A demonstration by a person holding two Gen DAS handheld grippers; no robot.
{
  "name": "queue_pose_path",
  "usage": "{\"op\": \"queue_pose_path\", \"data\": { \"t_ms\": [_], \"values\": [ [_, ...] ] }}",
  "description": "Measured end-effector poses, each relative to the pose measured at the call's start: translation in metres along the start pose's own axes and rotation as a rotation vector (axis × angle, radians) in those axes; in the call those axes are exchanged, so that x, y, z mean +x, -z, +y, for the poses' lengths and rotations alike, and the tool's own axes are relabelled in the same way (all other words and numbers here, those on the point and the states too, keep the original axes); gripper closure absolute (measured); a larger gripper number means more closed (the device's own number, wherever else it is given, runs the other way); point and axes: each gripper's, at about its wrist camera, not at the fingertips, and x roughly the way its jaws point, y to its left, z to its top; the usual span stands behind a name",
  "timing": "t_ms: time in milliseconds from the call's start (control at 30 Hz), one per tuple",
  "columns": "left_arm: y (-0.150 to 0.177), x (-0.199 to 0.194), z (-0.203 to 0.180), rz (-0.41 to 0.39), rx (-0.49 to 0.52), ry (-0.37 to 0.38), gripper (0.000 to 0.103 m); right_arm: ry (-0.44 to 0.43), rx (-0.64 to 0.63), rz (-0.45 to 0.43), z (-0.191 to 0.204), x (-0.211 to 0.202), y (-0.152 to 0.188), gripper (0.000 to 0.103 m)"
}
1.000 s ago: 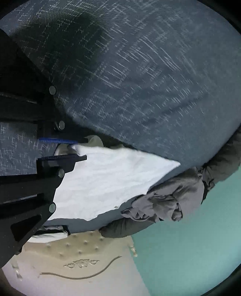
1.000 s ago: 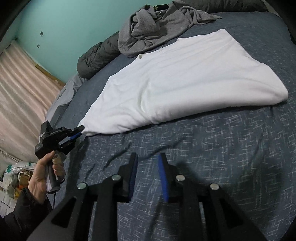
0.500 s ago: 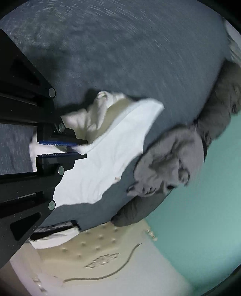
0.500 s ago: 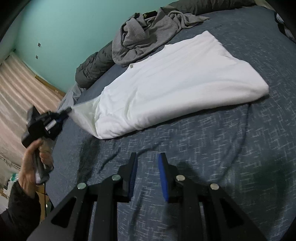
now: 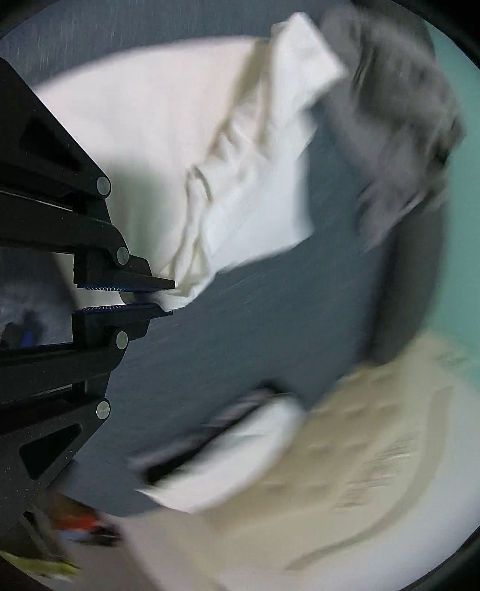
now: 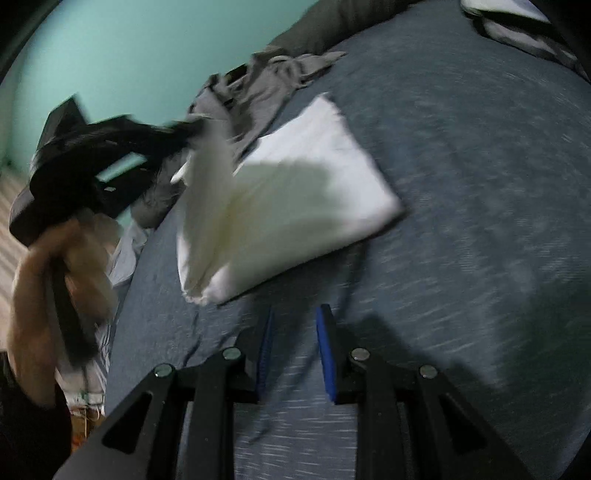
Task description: Fold clothes
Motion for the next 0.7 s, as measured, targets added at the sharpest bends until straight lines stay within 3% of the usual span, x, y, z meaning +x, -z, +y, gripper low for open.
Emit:
{"op": "queue_pose_path", "data": {
  "t_ms": [67,133,200,333,400,500,700],
  "values": [
    [0.016,0.035,-0.016,0.08,0.043,-0.036,0.096,0.012,0.046,-0.004,-0.017,-0.005,-0.003,0.08],
    [0.023,0.039,-0.016,0.076,0.025,-0.04,0.093,0.009,0.098,-0.014,-0.031,-0.01,-0.003,0.08],
    [0.027,0.03,-0.017,0.076,0.024,-0.02,0.083,-0.005,0.129,-0.02,-0.038,-0.015,-0.005,0.08],
    [0.031,-0.002,-0.02,0.048,0.074,-0.037,0.077,-0.031,0.128,-0.03,-0.035,-0.018,-0.009,0.076],
    [0.034,-0.023,-0.007,0.023,0.065,-0.064,0.072,-0.045,0.126,-0.044,-0.032,-0.02,-0.014,0.064],
    [0.04,-0.054,0.021,-0.013,0.033,-0.121,0.067,-0.064,0.111,-0.087,-0.024,-0.026,-0.027,0.064],
    [0.053,-0.077,0.088,-0.03,-0.072,-0.229,0.067,-0.04,0.06,-0.159,-0.014,-0.022,-0.061,0.063]
  ]
}}
